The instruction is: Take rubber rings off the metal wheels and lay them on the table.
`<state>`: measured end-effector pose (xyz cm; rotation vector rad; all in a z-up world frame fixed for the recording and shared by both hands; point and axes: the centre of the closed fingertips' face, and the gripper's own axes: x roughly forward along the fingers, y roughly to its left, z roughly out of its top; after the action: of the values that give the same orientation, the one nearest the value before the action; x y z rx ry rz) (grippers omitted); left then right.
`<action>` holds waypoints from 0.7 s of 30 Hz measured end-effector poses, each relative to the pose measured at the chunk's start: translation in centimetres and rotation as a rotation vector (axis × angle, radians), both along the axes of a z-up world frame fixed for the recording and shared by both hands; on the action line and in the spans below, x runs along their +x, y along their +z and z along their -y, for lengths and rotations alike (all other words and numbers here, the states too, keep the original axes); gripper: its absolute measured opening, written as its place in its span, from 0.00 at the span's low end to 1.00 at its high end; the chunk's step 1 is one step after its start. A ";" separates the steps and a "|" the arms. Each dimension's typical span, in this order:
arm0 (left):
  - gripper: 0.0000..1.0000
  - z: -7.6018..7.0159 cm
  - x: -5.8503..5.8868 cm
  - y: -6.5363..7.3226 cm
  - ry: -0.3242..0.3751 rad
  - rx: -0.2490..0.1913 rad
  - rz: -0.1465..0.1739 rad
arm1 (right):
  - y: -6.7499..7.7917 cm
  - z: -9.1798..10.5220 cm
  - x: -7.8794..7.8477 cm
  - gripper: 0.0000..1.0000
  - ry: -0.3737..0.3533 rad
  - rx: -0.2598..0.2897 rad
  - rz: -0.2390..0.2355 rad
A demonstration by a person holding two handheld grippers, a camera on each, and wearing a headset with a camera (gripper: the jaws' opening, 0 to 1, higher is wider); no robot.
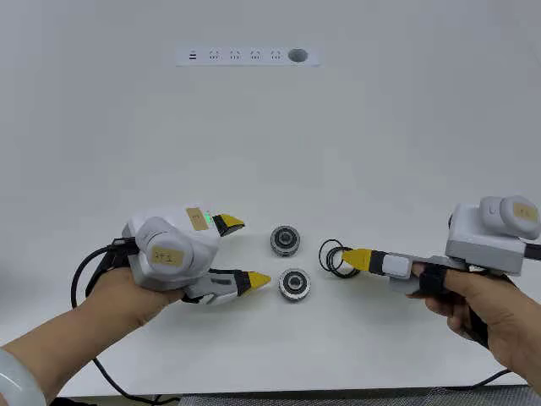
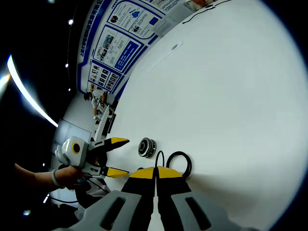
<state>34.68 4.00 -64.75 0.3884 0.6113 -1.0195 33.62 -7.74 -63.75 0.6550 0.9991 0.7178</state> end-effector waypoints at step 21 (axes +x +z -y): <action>0.52 -1.7 -1.2 0.3 0.047 -0.011 -0.009 | -0.9 1.0 -0.7 0.22 0.108 -0.167 0.120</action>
<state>33.44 5.70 -64.44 0.3588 0.6203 -0.9799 32.87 -8.70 -64.64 0.4110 0.9762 0.7504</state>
